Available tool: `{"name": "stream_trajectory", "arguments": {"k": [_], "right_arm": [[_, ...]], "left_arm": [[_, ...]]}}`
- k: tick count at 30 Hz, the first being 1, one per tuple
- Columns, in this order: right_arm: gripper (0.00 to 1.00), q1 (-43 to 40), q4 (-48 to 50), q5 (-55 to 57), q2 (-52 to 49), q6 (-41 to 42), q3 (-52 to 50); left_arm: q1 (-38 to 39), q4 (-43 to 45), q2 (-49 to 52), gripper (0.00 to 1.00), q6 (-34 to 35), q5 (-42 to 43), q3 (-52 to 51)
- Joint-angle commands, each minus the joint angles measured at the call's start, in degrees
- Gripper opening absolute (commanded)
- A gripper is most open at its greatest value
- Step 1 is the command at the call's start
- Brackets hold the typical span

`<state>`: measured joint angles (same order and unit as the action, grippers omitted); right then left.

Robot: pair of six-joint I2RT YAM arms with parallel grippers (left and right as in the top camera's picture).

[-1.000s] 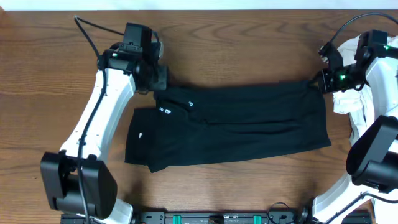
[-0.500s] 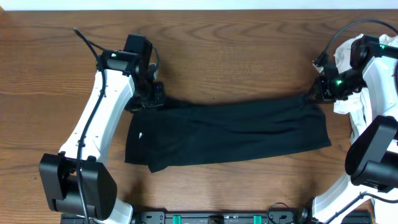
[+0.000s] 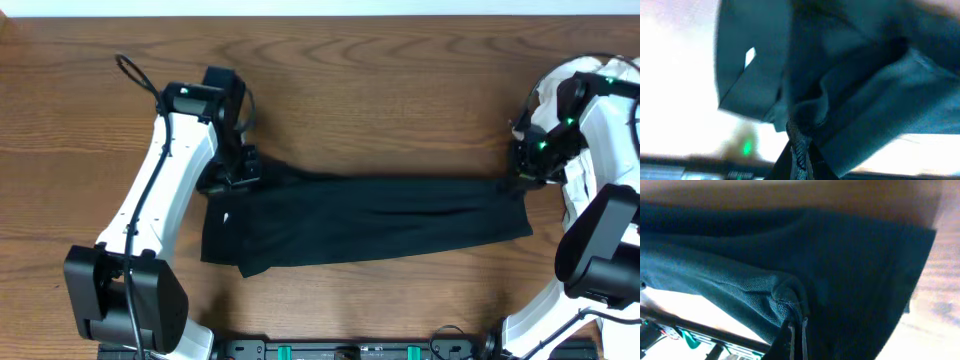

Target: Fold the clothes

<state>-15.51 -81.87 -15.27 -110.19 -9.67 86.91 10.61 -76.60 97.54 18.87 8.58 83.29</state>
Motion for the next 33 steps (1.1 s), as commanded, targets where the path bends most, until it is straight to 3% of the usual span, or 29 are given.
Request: {"name": "stream_trajectory", "arguments": {"k": [1,10,21,33], "right_arm": [[0.01,0.4,0.4,1.8,0.8,4.3,-2.0],[0.01,0.4,3.3,7.9,0.8,11.2,-7.4],[0.01,0.4,11.1,8.5,0.8,12.9,-14.5],[0.01,0.4,11.6,11.2,0.8,16.1,-15.7]], "left_arm": [[-0.3,-2.1,-1.0,0.06,5.3,-7.4,-0.7],[-0.3,-2.6,-1.0,0.06,5.9,-8.4,-4.2],[-0.3,6.4,-1.0,0.06,5.9,-8.4,-13.3],[-0.3,14.0,-1.0,0.06,7.0,-8.9,-23.1]]}}
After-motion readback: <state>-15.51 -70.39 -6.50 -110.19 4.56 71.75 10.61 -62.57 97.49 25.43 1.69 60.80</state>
